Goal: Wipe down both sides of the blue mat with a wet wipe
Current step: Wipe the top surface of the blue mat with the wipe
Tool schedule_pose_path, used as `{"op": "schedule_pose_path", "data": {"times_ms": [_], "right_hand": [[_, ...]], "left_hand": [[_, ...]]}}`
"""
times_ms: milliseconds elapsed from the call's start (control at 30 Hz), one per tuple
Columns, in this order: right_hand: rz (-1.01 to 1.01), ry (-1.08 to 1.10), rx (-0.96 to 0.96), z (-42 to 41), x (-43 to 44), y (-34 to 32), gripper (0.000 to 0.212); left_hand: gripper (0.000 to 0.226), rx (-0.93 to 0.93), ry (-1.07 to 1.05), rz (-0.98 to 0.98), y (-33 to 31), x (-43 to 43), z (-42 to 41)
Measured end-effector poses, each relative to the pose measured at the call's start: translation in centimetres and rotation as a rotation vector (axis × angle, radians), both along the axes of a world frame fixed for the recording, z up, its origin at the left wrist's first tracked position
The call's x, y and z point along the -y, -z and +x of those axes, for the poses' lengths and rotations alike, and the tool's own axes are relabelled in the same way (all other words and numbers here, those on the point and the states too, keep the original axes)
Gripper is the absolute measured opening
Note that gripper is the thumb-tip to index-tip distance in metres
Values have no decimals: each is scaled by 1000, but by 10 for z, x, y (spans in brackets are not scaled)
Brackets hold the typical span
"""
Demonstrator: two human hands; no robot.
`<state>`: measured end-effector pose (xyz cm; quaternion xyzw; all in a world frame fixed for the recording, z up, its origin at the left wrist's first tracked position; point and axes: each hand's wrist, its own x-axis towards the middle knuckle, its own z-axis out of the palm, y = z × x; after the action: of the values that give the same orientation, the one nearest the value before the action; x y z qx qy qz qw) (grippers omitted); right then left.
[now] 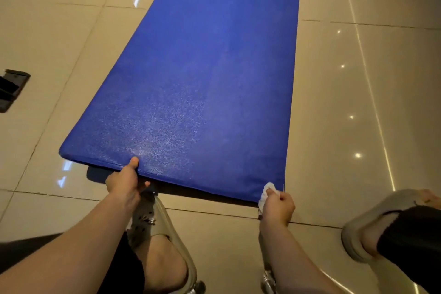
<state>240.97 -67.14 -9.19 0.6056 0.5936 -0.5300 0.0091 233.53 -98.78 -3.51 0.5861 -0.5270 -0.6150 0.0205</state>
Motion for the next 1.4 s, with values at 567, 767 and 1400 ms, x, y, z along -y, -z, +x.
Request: {"op": "schedule_pose_path", "data": {"times_ms": [567,767,1400], "right_hand": [[199,-290,-173,-84,-17,3,21],[237,-381,-168,-114,-15,-22,11],[318,-623,-92,-70,48,-12,9]], "left_hand": [[37,-105,103,225,29,36,-63],[28,-28,141,206,39,37,-82],[48,131,52,38,62,92,-65]]}}
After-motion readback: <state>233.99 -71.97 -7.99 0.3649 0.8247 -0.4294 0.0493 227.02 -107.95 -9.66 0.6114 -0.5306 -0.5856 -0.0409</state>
